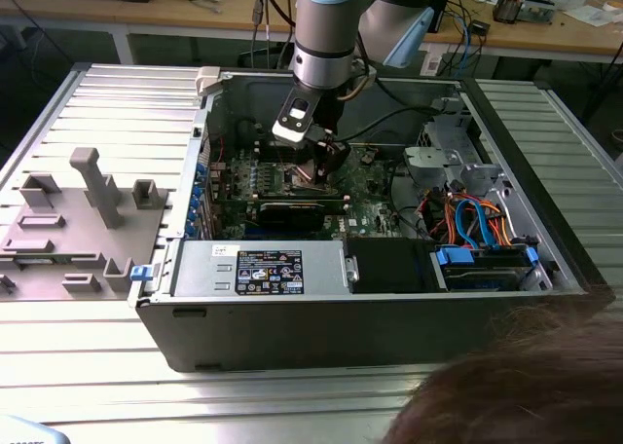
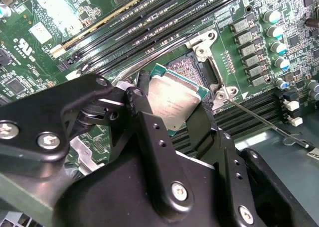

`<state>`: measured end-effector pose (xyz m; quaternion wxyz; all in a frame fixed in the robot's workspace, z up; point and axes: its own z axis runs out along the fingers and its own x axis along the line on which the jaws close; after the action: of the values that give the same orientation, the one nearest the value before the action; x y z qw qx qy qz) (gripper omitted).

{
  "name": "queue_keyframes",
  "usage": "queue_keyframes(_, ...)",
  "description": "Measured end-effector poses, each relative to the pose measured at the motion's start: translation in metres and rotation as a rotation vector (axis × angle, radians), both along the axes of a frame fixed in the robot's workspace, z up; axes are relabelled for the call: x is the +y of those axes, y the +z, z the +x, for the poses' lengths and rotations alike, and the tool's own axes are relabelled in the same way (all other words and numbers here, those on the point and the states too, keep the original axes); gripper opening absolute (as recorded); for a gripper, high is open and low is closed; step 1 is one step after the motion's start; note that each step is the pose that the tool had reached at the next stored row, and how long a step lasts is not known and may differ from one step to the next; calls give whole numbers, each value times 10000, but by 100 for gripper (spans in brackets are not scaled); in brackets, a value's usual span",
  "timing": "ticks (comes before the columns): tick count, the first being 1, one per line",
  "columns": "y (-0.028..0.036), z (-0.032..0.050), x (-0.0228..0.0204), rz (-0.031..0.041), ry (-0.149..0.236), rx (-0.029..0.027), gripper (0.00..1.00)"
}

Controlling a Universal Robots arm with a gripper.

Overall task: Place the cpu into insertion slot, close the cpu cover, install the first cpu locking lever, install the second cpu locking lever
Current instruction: 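Place the cpu into insertion slot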

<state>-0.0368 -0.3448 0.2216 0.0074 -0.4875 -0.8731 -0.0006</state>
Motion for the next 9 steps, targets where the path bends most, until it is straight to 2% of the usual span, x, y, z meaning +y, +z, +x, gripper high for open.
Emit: queue_keyframes(9, 0, 0, 0, 0, -276, 0, 54)
